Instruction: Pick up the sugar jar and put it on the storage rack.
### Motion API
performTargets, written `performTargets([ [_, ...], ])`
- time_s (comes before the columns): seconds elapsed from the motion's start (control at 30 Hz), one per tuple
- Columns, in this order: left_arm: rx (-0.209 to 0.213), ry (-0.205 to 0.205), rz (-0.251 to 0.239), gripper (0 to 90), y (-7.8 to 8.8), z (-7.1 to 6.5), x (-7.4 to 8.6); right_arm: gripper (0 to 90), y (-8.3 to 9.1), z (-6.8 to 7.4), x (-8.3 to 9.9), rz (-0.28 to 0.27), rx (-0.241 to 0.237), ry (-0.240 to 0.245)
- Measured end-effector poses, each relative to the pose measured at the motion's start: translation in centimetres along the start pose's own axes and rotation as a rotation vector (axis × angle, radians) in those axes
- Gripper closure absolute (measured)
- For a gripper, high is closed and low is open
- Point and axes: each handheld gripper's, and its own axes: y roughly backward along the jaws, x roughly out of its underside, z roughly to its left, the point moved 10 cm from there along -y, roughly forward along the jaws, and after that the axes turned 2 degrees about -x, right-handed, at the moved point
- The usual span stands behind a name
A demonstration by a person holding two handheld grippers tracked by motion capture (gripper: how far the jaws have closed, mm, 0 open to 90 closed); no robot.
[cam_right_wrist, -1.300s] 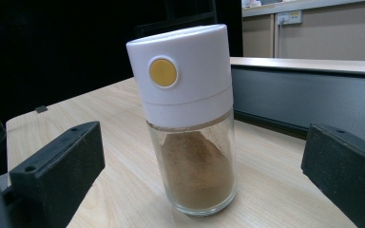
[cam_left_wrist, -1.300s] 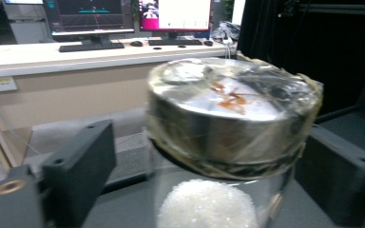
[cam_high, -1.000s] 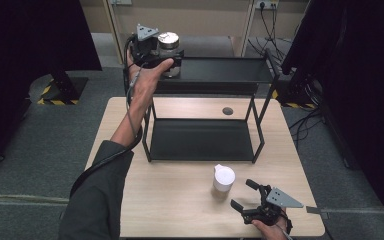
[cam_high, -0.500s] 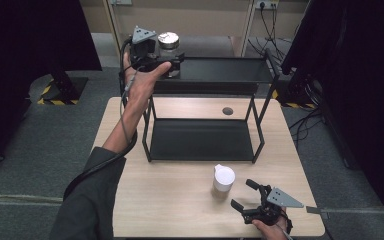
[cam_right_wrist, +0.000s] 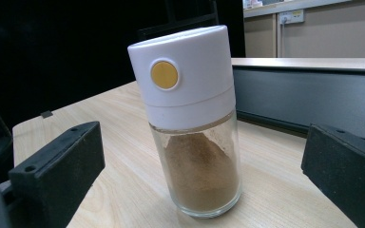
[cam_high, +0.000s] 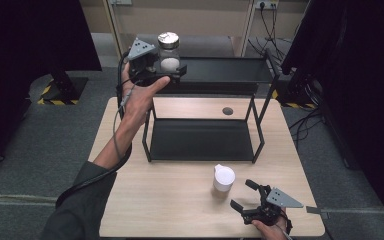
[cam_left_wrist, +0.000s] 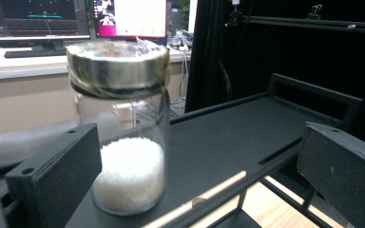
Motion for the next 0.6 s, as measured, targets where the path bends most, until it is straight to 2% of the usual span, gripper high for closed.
performTargets([
  [0.2, 0.048, 0.012, -0.024, 0.5, 1.6, -0.4, 1.7, 0.7, 0.0, 0.1, 0.0, -0.001, -0.004, 0.001],
  [0.3, 0.055, 0.004, -0.027, 0.5, 2.0, -0.5, 2.2, 0.7, -0.1, 0.1, 0.0, 0.000, -0.004, 0.005],
  [0.4, 0.073, 0.018, -0.031, 0.5, 2.3, -0.4, 2.9, 0.7, -0.1, 0.2, 0.0, 0.000, -0.006, 0.005],
  [0.5, 0.077, 0.002, -0.035, 0.4, 2.7, -0.6, 3.7, 0.7, -0.1, 0.2, 0.0, 0.000, -0.007, 0.006],
  [0.6, 0.092, 0.011, -0.043, 0.5, 3.0, -0.8, 4.7, 0.7, -0.1, 0.1, 0.0, 0.000, -0.007, 0.006],
])
